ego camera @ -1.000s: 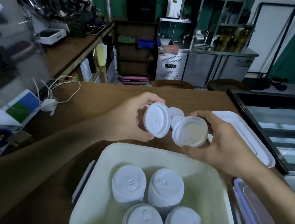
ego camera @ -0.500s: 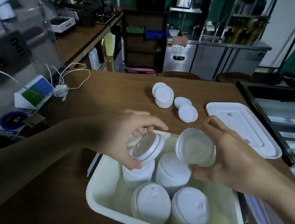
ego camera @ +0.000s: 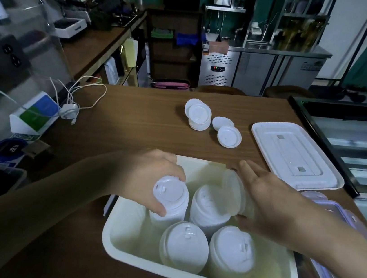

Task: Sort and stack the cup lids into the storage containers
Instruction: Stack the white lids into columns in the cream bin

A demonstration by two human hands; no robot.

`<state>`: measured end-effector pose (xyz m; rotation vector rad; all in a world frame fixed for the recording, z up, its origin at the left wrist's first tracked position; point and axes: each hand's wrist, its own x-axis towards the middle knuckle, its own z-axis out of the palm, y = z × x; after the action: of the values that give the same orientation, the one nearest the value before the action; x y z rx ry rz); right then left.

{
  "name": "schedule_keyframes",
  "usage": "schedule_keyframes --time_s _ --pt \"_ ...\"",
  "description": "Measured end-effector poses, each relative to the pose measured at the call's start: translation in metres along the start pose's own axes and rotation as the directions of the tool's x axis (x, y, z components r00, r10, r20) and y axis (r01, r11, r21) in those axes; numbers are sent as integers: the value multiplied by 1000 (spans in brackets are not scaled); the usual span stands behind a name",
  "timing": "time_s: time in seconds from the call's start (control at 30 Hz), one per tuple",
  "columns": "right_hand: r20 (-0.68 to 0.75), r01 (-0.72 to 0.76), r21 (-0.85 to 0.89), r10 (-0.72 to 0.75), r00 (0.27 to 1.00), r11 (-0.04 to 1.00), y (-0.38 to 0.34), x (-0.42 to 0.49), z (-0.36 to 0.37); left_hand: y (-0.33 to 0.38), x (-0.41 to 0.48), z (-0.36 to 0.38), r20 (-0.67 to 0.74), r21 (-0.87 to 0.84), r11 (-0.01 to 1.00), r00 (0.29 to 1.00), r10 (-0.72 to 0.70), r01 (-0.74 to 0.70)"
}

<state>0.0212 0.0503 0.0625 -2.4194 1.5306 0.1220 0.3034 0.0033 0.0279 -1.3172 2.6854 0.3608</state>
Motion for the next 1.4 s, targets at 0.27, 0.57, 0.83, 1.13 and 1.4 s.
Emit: schedule_keyframes --time_s 0.27,0.57,0.83,1.13,1.4 --pt "3 -8 -81 9 1000 997 -4 1 -5 1 0 1 -9 -8 1000 1000 -23 23" --pt "1 -36 -93 37 999 995 -14 20 19 1 0 1 -10 -72 997 1000 -28 27" --pt "35 7 -116 -3 999 993 -10 25 29 5 3 -7 -1 -47 999 1000 -4 4" --pt "26 -14 -68 16 1000 998 -6 23 29 6 14 -14 76 -28 999 997 -23 25" --pt "23 -120 -164 126 992 979 -16 31 35 8 18 -8 112 83 995 992 -61 52"
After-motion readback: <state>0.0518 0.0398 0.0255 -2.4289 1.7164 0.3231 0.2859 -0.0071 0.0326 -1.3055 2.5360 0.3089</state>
